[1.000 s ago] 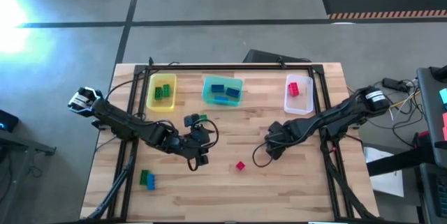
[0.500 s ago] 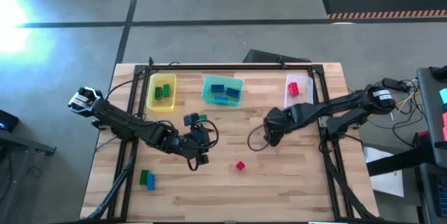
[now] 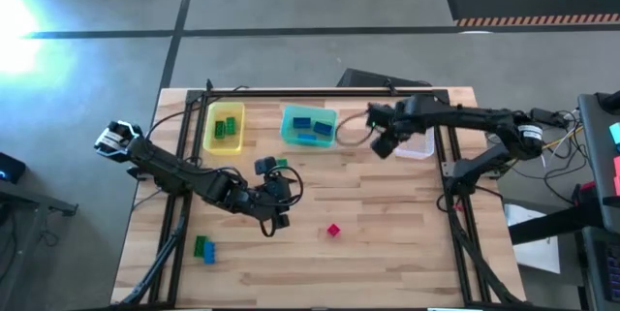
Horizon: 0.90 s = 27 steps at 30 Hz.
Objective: Sort & place blocks by color
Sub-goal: Put the red game piece into the transparent bin
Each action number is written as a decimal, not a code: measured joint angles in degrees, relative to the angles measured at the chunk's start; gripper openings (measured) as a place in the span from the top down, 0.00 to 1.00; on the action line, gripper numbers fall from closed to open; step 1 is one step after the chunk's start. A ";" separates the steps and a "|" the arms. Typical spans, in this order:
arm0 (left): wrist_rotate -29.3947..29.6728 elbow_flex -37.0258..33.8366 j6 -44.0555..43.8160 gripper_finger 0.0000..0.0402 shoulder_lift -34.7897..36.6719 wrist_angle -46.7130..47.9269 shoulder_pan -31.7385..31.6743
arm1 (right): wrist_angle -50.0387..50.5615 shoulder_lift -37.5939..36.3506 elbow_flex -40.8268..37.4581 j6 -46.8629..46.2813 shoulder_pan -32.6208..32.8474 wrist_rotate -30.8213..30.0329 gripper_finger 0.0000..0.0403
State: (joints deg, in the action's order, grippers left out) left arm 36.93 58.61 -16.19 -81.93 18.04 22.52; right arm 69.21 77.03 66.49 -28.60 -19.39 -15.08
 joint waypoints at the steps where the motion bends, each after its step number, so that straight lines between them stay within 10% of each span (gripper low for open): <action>1: 0.00 0.00 0.00 0.59 0.00 0.00 0.00 | 0.05 0.00 -0.40 0.74 -1.96 0.02 0.67; 13: -0.02 -0.90 -0.20 0.59 -0.01 0.04 0.00 | -0.72 -0.28 -9.47 1.71 -18.52 3.90 0.67; 27: -0.02 -0.90 0.02 0.59 0.00 0.07 0.02 | -9.94 -2.30 -17.10 -12.34 -20.40 8.06 0.67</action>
State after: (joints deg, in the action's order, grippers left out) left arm 36.91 57.71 -16.16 -81.93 18.11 22.55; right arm 59.26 74.74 49.39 -40.95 -39.79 -7.02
